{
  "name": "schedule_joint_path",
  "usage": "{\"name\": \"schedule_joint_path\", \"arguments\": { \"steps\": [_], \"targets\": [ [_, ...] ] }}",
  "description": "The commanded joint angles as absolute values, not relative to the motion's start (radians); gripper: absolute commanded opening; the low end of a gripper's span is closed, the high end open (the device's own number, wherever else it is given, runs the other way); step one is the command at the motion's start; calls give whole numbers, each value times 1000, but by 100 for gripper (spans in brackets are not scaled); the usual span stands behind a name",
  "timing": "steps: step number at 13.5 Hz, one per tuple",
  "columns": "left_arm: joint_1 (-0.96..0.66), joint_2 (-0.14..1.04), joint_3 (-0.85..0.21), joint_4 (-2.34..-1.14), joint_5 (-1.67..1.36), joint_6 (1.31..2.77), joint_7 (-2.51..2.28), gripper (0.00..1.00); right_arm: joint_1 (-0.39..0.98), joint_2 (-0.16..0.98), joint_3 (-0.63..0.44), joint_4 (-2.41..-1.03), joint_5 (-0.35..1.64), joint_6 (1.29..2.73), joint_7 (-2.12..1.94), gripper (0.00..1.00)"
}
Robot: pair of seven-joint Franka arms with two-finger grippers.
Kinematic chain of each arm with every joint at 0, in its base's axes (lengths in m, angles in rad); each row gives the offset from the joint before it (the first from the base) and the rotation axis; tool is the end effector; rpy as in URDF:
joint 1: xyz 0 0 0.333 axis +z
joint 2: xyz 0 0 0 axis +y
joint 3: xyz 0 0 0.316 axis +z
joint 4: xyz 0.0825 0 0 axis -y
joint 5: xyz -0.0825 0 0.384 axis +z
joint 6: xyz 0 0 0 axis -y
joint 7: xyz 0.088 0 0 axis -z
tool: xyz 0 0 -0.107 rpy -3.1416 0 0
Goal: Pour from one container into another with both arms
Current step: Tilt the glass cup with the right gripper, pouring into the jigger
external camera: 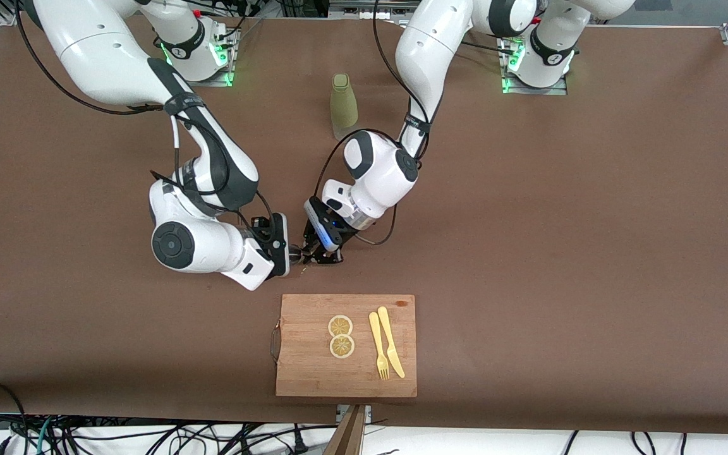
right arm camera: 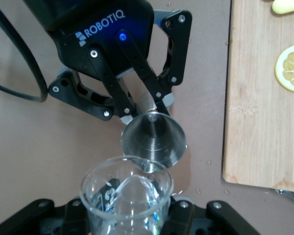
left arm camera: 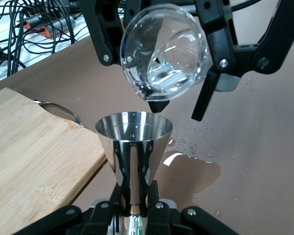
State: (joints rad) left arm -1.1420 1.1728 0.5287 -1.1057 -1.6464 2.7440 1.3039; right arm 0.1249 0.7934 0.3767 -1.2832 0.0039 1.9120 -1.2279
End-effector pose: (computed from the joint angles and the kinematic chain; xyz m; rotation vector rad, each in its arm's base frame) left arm 0.5692 -0.5457 0.1863 2.2135 -1.2123 0.9886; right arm 0.6694 0.2924 0.2901 -1.9414 -2.0787 0.0119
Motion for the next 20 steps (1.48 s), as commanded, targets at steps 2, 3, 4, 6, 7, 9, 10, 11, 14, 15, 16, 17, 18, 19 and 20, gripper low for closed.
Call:
{"name": "schedule_joint_path", "arguments": {
  "steps": [2, 3, 4, 6, 7, 9, 10, 11, 14, 15, 16, 17, 18, 19, 20],
  "targets": [
    [-1154, 1160, 535, -1120, -1628, 2755, 1313, 0, 130, 795, 387, -1273, -25, 1901, -1206, 36],
    [-1154, 1160, 535, -1120, -1628, 2755, 1313, 0, 130, 795, 387, -1273, -37, 1901, -1206, 36],
    [-1154, 1160, 535, -1120, -1628, 2755, 1313, 0, 130, 795, 387, -1273, -41, 1901, -1207, 36],
    [-1154, 1160, 535, -1120, -1628, 2755, 1313, 0, 132, 795, 387, -1273, -46, 1898, -1207, 36],
    [-1154, 1160, 535, -1120, -1628, 2755, 1313, 0, 132, 795, 387, -1273, -52, 1898, -1206, 36],
    [-1154, 1160, 537, -1120, -1628, 2755, 1313, 0, 135, 795, 387, -1273, -60, 1896, -1206, 36],
    [-1154, 1160, 535, -1120, -1628, 2755, 1313, 0, 135, 795, 387, -1273, -64, 1896, -1206, 36],
    [-1154, 1158, 535, -1120, -1628, 2755, 1313, 0, 137, 795, 387, -1273, -66, 1896, -1206, 36],
    [-1154, 1160, 537, -1120, -1628, 2755, 1312, 0, 138, 795, 387, -1272, -66, 1891, -1195, 36],
    [-1154, 1160, 535, -1120, -1628, 2755, 1312, 0, 138, 795, 387, -1272, -66, 1891, -1195, 36],
    [-1154, 1160, 537, -1120, -1628, 2755, 1312, 0, 140, 795, 387, -1272, -66, 1891, -1195, 36],
    [-1154, 1160, 535, -1120, -1628, 2755, 1312, 0, 146, 795, 387, -1273, -71, 1890, -1195, 36],
    [-1154, 1160, 537, -1120, -1628, 2755, 1312, 0, 152, 795, 387, -1272, -86, 1887, -1195, 35],
    [-1154, 1158, 535, -1120, -1628, 2755, 1312, 0, 153, 795, 387, -1272, -89, 1887, -1195, 35],
    [-1154, 1158, 537, -1120, -1628, 2755, 1312, 0, 156, 795, 387, -1272, -89, 1887, -1195, 36]
  ]
}}
